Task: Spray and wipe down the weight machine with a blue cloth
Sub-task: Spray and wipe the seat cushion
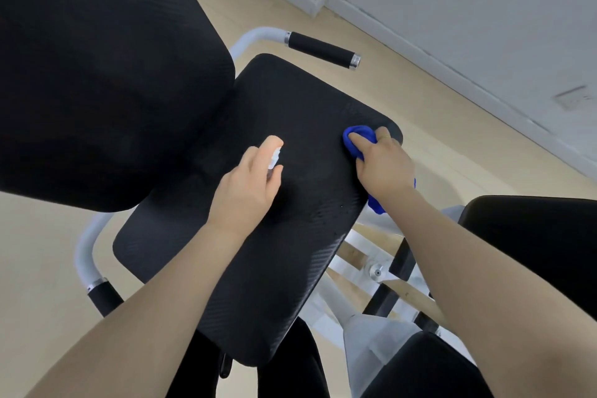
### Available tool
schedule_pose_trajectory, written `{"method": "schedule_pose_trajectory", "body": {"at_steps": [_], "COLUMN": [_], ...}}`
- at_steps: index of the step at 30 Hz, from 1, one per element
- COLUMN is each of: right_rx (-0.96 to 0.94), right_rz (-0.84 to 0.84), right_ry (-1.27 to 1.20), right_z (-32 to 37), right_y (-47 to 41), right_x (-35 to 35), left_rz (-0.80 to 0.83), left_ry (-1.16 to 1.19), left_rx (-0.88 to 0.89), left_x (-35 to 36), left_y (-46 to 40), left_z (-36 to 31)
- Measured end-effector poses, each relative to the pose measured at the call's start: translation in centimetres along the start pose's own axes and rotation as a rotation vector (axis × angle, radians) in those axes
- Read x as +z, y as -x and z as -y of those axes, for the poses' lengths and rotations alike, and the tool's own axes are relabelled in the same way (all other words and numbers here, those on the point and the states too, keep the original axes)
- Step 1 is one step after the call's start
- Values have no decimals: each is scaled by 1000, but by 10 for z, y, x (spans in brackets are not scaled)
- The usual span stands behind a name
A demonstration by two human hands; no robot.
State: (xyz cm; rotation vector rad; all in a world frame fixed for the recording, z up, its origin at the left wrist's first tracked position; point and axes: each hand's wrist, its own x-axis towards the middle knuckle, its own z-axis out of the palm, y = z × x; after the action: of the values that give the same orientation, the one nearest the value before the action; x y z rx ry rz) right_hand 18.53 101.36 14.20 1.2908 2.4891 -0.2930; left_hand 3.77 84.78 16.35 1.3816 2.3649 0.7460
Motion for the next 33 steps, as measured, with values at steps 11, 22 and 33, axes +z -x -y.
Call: {"method": "schedule_pose_trajectory", "body": {"at_steps": [11,22,33], "right_rx": [18,27,-645], "right_rz": [-6,-49,-1], "right_ry": [23,35,146], "right_z": [1,13,142], "right_y": [-1,3,85], "right_x": [-1,-1,59], "left_rz": [-121,19,153], "left_ry": [92,52,-195], "left_rx": [-28,-284,-484], "left_x": [-18,-18,-31], "left_y": [29,55,92], "left_z": [32,55,111]}}
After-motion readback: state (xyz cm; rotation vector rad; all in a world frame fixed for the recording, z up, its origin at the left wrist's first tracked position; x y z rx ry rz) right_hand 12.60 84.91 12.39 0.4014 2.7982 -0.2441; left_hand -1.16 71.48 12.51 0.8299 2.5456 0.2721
